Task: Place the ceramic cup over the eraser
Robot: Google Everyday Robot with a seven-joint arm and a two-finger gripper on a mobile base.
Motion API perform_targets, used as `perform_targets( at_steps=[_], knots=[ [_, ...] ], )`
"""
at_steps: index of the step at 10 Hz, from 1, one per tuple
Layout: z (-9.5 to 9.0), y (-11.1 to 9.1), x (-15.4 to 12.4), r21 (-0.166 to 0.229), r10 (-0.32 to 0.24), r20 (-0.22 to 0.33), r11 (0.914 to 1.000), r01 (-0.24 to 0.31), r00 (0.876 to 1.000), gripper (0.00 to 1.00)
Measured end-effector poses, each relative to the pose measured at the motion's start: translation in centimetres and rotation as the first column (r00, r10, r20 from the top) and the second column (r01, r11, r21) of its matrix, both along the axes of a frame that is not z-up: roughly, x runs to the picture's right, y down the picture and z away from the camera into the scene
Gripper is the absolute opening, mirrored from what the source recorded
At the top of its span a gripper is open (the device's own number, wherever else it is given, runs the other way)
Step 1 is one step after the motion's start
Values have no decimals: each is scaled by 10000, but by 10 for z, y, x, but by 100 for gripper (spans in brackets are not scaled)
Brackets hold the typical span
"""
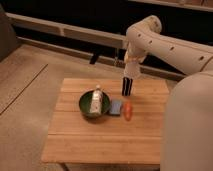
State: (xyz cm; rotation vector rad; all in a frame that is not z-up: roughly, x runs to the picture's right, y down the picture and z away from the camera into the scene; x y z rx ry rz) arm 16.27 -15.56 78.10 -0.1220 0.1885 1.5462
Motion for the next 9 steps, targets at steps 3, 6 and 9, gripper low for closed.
perform_targets(
  at_steps=[3, 6, 9],
  knots=[
    [7, 4, 0, 1, 111, 257, 9999, -111, 9996, 0],
    [14, 9, 0, -46, 187, 423, 9998, -185, 9989, 0],
    [22, 12, 2, -127, 170, 523, 9998, -163, 9985, 0]
  ],
)
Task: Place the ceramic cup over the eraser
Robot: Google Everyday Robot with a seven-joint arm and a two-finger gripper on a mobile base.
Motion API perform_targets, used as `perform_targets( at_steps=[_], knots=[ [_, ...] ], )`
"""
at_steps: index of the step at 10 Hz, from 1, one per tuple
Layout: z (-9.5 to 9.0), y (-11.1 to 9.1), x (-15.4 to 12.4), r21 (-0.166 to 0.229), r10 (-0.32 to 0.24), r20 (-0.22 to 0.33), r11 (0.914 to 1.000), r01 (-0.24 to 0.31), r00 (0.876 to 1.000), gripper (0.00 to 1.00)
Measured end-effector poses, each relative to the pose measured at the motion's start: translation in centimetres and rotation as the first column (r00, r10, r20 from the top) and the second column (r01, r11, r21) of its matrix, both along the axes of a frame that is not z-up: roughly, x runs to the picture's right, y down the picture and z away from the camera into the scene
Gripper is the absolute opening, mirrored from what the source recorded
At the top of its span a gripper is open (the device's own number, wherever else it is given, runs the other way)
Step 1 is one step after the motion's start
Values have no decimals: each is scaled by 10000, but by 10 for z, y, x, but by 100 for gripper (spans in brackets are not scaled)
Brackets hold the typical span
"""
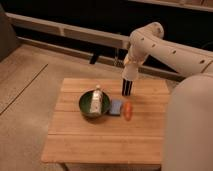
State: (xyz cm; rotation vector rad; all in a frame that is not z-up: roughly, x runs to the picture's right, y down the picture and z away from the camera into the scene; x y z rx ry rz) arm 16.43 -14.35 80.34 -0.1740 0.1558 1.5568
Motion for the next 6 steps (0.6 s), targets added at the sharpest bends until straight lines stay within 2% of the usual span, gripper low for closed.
perform_targets(
  at_steps=[6],
  knots=[
    [17, 8, -7, -131, 296, 515, 9995, -289, 9982, 0]
  ],
)
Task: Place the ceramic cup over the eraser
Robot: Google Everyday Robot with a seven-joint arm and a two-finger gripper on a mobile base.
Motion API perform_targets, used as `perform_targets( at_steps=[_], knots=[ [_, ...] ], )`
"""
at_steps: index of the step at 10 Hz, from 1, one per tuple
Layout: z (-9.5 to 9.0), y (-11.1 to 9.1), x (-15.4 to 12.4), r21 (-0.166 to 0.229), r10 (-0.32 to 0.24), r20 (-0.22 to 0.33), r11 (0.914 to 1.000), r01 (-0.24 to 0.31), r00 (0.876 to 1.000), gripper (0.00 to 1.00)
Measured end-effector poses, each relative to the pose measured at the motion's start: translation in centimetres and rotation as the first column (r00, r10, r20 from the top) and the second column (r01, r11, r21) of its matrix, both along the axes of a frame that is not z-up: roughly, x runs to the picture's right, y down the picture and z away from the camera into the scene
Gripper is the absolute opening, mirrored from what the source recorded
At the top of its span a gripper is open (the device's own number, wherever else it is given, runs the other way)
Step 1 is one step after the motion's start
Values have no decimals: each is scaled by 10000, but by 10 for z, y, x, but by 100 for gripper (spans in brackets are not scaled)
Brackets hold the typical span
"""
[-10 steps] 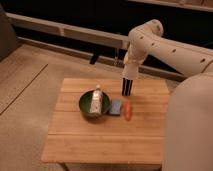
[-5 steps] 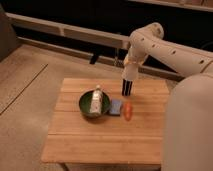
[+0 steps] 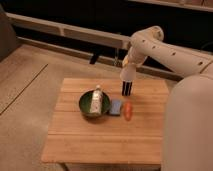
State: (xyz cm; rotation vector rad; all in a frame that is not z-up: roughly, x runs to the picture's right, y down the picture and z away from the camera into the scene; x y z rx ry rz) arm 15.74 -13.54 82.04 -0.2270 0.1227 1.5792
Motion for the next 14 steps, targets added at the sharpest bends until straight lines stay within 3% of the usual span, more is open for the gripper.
perform_targets(
  at_steps=[4, 10, 14],
  knots=[
    [8, 7, 5, -109, 36, 54, 9999, -36, 10000, 0],
    [27, 12, 1, 74, -129, 385, 9999, 127, 9992, 0],
    [35, 30, 5, -140, 32, 449, 9999, -25, 9990, 0]
  ],
)
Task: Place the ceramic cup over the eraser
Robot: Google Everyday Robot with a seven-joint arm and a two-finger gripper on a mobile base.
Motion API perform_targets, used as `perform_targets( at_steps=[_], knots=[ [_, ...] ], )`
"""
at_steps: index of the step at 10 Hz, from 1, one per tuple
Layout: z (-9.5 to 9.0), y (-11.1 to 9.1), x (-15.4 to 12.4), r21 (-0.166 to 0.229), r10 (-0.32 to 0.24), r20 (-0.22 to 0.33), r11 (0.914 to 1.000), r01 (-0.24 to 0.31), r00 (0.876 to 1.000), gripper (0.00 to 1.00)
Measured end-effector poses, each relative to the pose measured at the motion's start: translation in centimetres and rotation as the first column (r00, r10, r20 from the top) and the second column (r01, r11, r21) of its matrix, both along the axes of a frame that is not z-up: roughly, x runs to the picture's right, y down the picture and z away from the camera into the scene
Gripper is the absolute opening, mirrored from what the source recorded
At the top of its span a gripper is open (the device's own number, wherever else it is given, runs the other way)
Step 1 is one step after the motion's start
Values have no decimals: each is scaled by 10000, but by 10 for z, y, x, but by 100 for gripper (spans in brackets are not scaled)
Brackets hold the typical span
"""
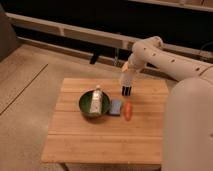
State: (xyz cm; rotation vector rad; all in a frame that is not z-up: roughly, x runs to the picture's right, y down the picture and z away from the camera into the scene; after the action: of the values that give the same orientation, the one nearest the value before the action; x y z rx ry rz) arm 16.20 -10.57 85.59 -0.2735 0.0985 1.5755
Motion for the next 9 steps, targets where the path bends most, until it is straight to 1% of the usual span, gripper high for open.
perform_targets(
  at_steps=[2, 3, 5, 9],
  knots=[
    [3, 10, 4, -131, 126, -51, 9998, -127, 9999, 0],
    [4, 12, 7, -141, 82, -111, 9999, -83, 9999, 0],
    [8, 13, 16, -84, -142, -312, 9999, 140, 9994, 0],
    [8, 13, 16, -87, -175, -303, 9998, 173, 9994, 0]
  ],
)
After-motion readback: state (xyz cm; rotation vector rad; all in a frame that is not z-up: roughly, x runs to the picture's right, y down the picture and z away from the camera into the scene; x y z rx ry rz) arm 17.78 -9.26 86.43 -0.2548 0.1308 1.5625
